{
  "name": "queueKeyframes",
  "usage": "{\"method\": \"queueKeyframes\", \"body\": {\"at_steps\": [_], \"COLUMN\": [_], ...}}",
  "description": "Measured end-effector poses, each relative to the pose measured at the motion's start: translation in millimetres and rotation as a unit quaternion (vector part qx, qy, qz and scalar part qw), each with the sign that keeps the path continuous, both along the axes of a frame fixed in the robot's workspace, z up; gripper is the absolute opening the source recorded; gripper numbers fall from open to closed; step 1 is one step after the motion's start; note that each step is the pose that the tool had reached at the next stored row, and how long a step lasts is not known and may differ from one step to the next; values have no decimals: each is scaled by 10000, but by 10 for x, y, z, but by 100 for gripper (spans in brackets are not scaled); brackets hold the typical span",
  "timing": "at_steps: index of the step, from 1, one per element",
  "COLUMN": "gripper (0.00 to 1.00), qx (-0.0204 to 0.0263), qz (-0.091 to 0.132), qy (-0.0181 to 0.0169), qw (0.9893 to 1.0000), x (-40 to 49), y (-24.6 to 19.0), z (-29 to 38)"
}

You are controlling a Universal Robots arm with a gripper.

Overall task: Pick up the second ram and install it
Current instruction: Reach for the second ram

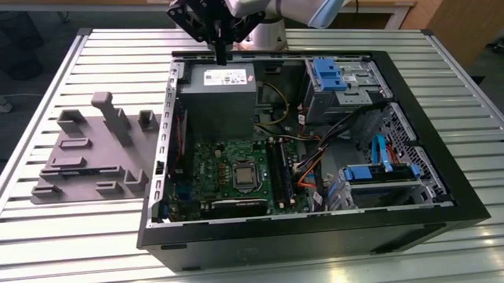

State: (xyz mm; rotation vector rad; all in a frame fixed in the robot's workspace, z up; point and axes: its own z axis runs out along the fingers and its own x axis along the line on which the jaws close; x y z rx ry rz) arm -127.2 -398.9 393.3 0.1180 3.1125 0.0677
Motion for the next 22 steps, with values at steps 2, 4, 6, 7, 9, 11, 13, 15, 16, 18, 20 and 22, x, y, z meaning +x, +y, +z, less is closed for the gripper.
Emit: {"method": "queueKeyframes", "body": {"at_steps": [2, 4, 6, 7, 9, 11, 13, 15, 16, 18, 20, 22], "gripper": [11, 11, 11, 11, 11, 11, 11, 11, 11, 11, 11, 11], "qx": [0, 0, 0, 0, -1, 0, 0, 0, 0, 0, 0, 0], "qz": [0, 0, 0, 0, 0, 0, 0, 0, 0, 0, 0, 0], "qy": [0, 0, 0, 0, 0, 0, 0, 0, 0, 0, 0, 0], "qw": [10000, 10000, 10000, 10000, 10000, 10000, 10000, 10000, 10000, 10000, 10000, 10000], "x": [-10, -25, -38, -44, -56, -66, -77, -89, -96, -109, -121, -134], "y": [0, 0, 0, 0, 0, 0, 0, 0, 0, 0, 0, 0], "z": [0, 0, 0, 0, 0, 0, 0, 0, 0, -1, -1, -1]}}
